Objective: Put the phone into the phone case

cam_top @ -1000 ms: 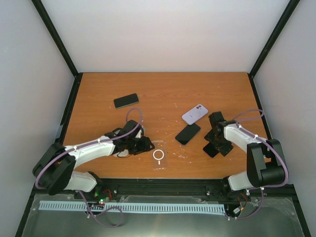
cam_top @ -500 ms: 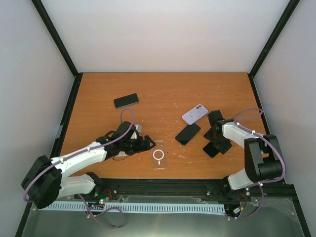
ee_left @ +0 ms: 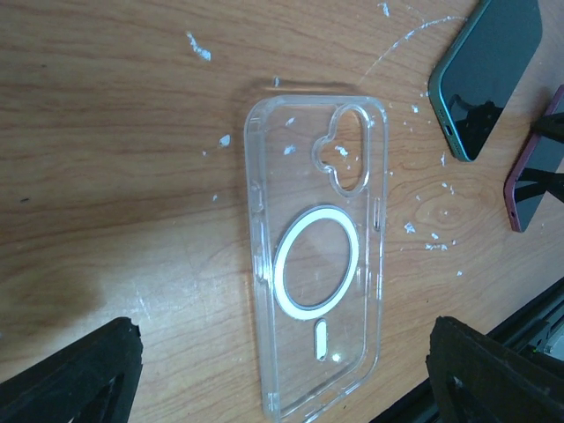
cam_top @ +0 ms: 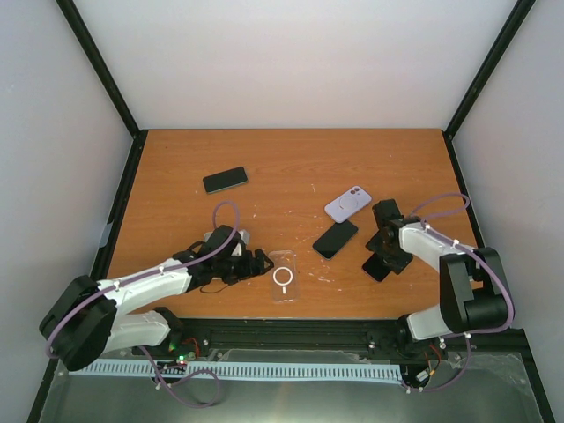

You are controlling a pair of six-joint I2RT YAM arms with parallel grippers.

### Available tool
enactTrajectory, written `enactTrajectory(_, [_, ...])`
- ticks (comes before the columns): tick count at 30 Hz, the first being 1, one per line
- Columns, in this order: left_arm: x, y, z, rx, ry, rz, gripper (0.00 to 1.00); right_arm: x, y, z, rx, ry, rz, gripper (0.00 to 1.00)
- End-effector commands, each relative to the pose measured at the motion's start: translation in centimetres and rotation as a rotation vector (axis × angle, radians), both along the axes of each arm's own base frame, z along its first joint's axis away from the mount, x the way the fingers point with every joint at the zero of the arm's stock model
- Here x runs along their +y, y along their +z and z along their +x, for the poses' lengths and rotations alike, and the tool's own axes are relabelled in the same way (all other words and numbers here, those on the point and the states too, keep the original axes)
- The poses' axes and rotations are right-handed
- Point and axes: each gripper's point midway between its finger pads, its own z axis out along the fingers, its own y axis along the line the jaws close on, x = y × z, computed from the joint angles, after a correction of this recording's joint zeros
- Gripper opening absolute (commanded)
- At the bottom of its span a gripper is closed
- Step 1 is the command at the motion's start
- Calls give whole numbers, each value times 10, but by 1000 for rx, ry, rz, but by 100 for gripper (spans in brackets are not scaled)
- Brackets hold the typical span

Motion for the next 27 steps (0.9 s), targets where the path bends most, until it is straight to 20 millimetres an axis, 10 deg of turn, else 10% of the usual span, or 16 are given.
enactTrajectory(1, [-9, 10, 9, -31, 15, -46, 88, 16, -16, -16, 41, 51, 108, 67])
enactTrajectory(11, [-8, 19, 5, -13, 2, -175, 87, 45, 10, -21, -40, 254, 189, 62])
enactTrajectory(27, [16, 51, 5, -81, 48, -237, 92, 168, 74, -27, -300, 669, 451, 60])
